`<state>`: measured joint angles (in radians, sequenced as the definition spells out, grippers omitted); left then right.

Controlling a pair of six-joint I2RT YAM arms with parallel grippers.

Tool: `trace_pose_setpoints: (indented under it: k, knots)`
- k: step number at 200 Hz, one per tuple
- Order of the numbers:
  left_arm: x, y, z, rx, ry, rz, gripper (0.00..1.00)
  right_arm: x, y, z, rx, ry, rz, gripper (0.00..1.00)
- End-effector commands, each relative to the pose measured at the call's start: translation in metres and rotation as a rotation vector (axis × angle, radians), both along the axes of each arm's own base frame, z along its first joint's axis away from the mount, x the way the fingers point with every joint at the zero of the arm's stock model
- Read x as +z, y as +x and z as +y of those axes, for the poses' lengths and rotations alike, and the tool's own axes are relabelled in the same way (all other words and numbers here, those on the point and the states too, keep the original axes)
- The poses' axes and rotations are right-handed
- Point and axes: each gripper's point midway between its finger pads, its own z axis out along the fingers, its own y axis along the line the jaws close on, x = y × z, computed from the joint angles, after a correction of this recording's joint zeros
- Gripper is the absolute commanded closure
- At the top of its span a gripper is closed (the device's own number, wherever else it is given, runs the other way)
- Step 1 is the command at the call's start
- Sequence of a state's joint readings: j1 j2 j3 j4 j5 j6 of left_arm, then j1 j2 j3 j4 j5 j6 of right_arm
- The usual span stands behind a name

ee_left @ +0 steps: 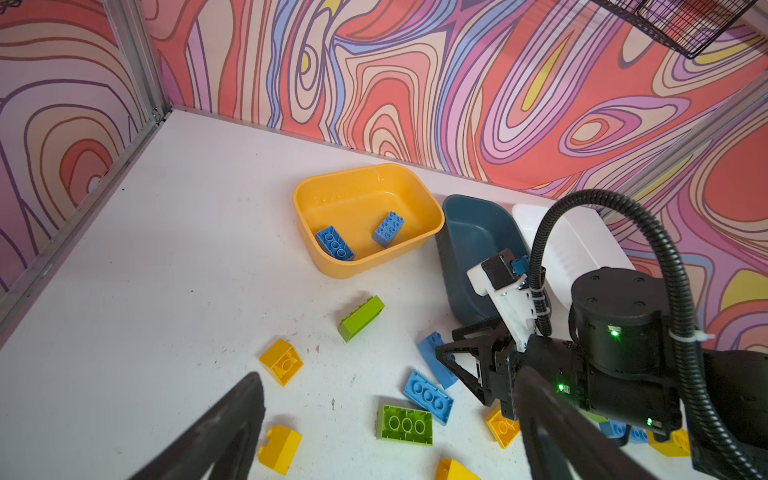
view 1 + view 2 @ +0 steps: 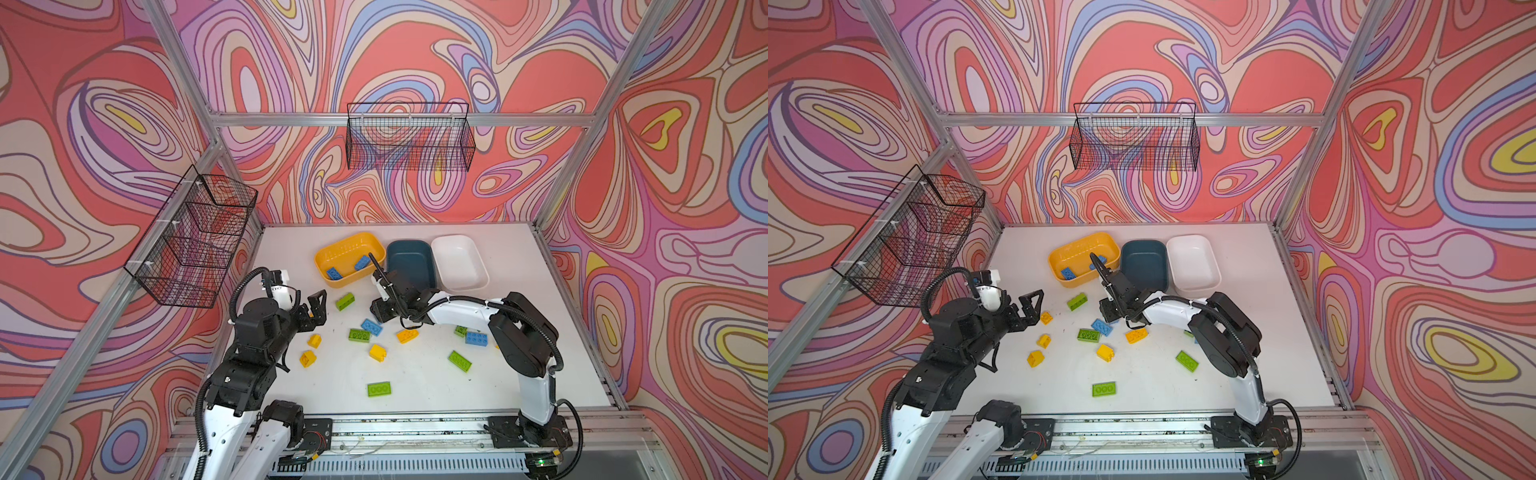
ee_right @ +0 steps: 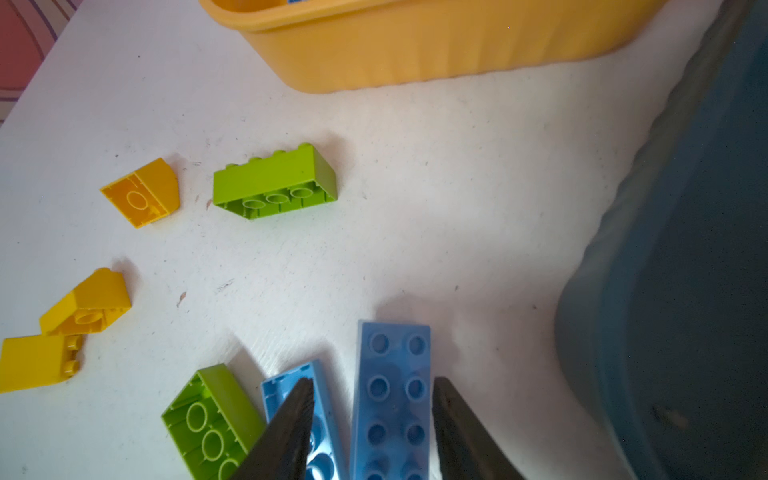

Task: Sort the legos into containers by color

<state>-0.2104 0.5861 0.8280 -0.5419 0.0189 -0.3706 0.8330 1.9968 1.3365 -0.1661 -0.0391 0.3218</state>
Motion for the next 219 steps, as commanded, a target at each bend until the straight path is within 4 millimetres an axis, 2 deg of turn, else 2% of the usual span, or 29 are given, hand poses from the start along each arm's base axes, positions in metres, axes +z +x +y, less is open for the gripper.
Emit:
trace_pose_setpoints:
  k: [1, 28, 68, 146, 175, 219]
  knots:
    - [-0.007, 0.0, -0.003, -0.013, 0.004, 0.022, 0.06, -0.006, 0.005, 0.002, -0.01, -0.027, -0.006, 0.49]
    - [-0.007, -0.001, -0.003, -0.016, 0.003, 0.023, 0.06, -0.012, 0.006, 0.002, -0.008, -0.049, -0.002, 0.51]
    - [-0.008, 0.0, -0.003, -0.016, 0.003, 0.026, 0.07, -0.029, 0.005, -0.002, -0.009, -0.096, 0.02, 0.46]
    - [-0.007, -0.001, -0.003, -0.016, 0.001, 0.021, 0.06, -0.045, 0.004, -0.004, -0.008, -0.133, 0.049, 0.66]
    - [-0.006, -0.002, -0.003, -0.016, 0.0, 0.016, 0.06, -0.034, 0.007, -0.001, -0.012, -0.127, 0.029, 0.7]
    - [-0.005, -0.002, -0.003, -0.015, 0.0, 0.011, 0.06, 0.007, 0.022, 0.021, 0.013, -0.064, -0.015, 0.71]
